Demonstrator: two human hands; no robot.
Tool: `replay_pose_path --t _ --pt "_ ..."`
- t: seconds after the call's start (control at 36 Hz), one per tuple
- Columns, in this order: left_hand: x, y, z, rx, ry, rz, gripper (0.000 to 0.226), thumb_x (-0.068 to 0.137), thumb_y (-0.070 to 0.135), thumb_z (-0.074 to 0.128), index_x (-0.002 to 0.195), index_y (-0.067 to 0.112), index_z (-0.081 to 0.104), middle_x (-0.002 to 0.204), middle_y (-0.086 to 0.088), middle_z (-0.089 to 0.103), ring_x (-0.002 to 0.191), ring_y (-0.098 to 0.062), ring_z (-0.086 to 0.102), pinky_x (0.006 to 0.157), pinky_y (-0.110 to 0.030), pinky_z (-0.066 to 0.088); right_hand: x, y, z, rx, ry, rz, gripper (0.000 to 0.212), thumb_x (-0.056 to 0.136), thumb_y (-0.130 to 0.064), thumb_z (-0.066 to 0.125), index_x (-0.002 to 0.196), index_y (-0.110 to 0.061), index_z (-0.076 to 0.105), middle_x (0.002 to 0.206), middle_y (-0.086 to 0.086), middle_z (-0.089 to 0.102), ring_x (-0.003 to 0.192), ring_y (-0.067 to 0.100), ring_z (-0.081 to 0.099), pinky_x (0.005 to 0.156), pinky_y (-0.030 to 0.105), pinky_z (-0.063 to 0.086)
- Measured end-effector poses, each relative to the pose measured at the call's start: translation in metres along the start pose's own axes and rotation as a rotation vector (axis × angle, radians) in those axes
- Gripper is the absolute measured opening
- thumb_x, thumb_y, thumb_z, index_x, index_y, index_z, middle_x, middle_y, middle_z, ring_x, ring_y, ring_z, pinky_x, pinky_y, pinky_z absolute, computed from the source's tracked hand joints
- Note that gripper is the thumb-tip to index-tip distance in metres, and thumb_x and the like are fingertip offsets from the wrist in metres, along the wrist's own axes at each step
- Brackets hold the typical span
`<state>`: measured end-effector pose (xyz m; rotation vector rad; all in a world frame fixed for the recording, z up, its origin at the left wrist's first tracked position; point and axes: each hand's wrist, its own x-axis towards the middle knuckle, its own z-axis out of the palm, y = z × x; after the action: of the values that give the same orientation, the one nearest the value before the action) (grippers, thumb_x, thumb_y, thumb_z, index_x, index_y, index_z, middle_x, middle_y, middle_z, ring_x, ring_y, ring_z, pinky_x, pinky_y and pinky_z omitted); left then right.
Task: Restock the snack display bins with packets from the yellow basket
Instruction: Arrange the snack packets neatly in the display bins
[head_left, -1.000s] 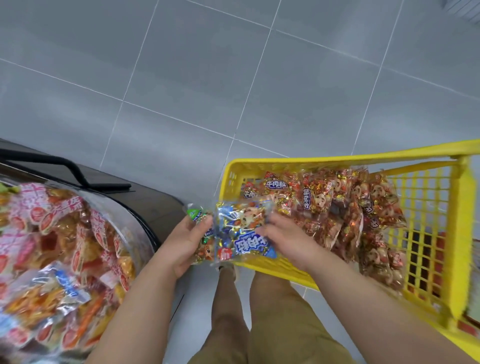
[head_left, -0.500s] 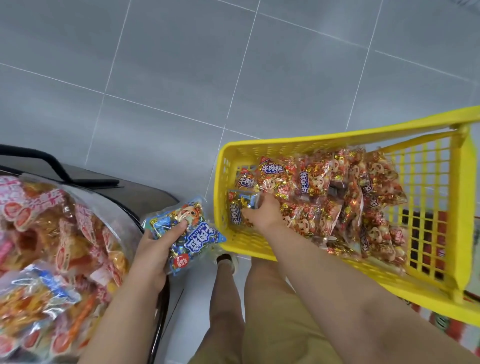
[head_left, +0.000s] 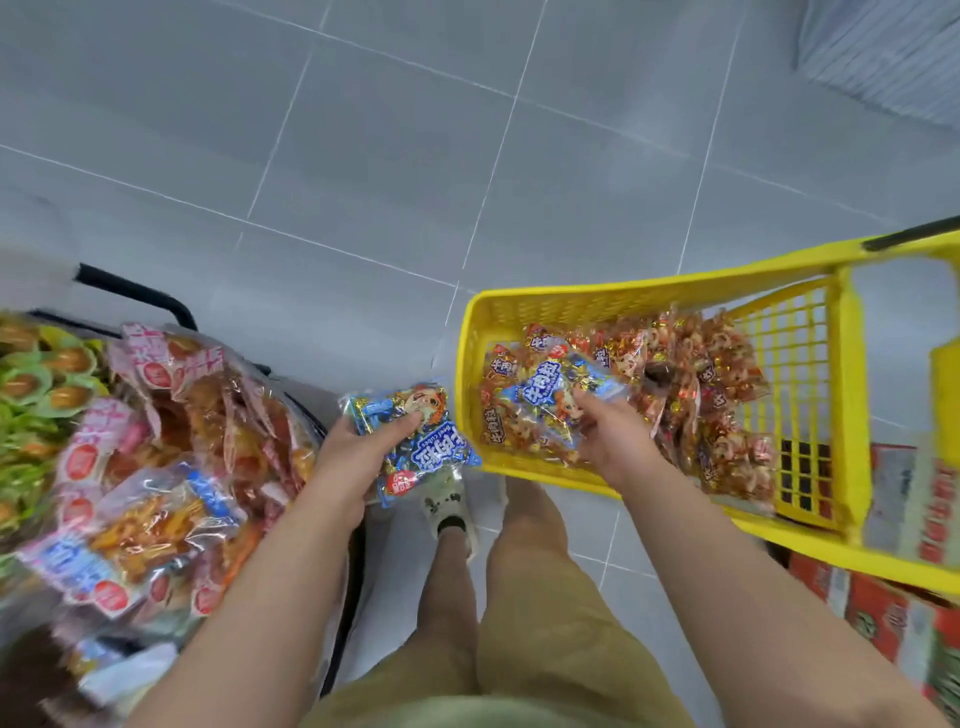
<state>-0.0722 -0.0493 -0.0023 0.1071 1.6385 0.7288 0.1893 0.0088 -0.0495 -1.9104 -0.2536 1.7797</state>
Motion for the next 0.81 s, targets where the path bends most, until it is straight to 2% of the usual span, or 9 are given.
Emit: replay_pose_path --t 0.06,0.11,0.22,0.36,0.44,0.56,0.61,0.72,0.81 --pt "-0.008 0.007 -0.001 0.018 -0.018 0.023 0.032 0.07 0.018 0.083 0.097 0.019 0.065 0.083 -0.005 0.076 0.072 -0.021 0.073 0.061 -0.033 0.058 -0.027 -0.013 -0.007 0.137 -0.071 0.033 0.01 0.09 -0.015 0.061 0.099 -0.011 0.06 0.095 0.012 0.064 0.089 0.026 0.061 0.085 0.044 0.052" --pt "-0.018 0.014 -0.004 0.031 -0.029 0.035 0.035 0.07 0.017 0.084 0.099 0.018 0.064 0.084 -0.005 0.076 0.071 -0.021 0.073 0.057 -0.031 0.057 -0.054 -0.025 -0.01 0.229 -0.142 0.043 0.017 0.093 -0.016 0.056 0.108 -0.008 0.059 0.107 0.013 0.067 0.103 0.028 0.063 0.08 0.045 0.055" --pt "-0.042 0.026 -0.014 0.075 -0.038 0.072 0.045 0.069 0.025 0.085 0.107 0.017 0.062 0.093 -0.006 0.075 0.077 -0.021 0.073 0.06 -0.031 0.057 -0.097 -0.042 -0.006 0.374 -0.301 0.007 0.021 0.097 -0.018 0.045 0.108 -0.008 0.06 0.102 0.012 0.071 0.092 0.026 0.069 0.063 0.038 0.058" --pt "-0.077 0.026 -0.028 -0.01 0.015 0.145 0.043 0.069 0.019 0.085 0.104 0.018 0.06 0.099 -0.012 0.074 0.087 -0.031 0.072 0.08 -0.048 0.058 -0.13 -0.056 0.012 0.34 -0.433 -0.017 0.026 0.096 -0.019 0.044 0.116 -0.009 0.059 0.108 0.016 0.068 0.1 0.031 0.065 0.073 0.048 0.058" --pt "-0.106 0.018 -0.036 -0.114 0.034 0.181 0.049 0.068 0.016 0.084 0.111 0.014 0.06 0.094 -0.01 0.075 0.079 -0.028 0.073 0.069 -0.043 0.06 -0.146 -0.059 0.026 0.258 -0.512 -0.02 0.031 0.093 -0.018 0.048 0.12 -0.007 0.059 0.112 0.016 0.067 0.104 0.031 0.064 0.08 0.051 0.056" --pt "-0.151 -0.006 -0.05 -0.22 0.18 0.197 0.122 0.037 0.046 0.095 0.141 0.013 0.042 0.136 -0.013 0.055 0.117 -0.036 0.059 0.097 -0.054 0.048 -0.175 -0.055 0.048 0.094 -0.653 -0.048 0.021 0.085 -0.017 0.056 0.102 -0.008 0.064 0.086 0.009 0.074 0.075 0.019 0.071 0.066 0.039 0.06" --pt "-0.17 -0.023 -0.059 -0.32 0.234 0.199 0.138 0.025 0.054 0.094 0.145 0.017 0.038 0.139 -0.013 0.053 0.122 -0.037 0.054 0.097 -0.055 0.047 -0.187 -0.046 0.058 0.035 -0.707 -0.058 0.012 0.09 -0.01 0.054 0.094 -0.006 0.064 0.078 0.007 0.073 0.068 0.015 0.071 0.058 0.031 0.058" --pt "-0.207 -0.06 -0.078 -0.438 0.341 0.185 0.114 0.042 0.044 0.095 0.14 0.02 0.042 0.125 -0.008 0.064 0.111 -0.03 0.063 0.089 -0.05 0.054 -0.206 -0.014 0.082 -0.077 -0.796 0.0 0.012 0.09 -0.007 0.055 0.094 -0.002 0.065 0.082 0.011 0.073 0.069 0.017 0.071 0.059 0.029 0.057" --pt "-0.229 -0.086 -0.095 -0.51 0.387 0.237 0.067 0.059 0.028 0.089 0.119 0.016 0.062 0.099 -0.006 0.075 0.089 -0.027 0.072 0.08 -0.046 0.058 -0.226 0.019 0.104 -0.195 -0.821 0.037 0.028 0.077 -0.012 0.065 0.103 -0.001 0.065 0.088 0.011 0.072 0.075 0.018 0.068 0.081 0.032 0.056"
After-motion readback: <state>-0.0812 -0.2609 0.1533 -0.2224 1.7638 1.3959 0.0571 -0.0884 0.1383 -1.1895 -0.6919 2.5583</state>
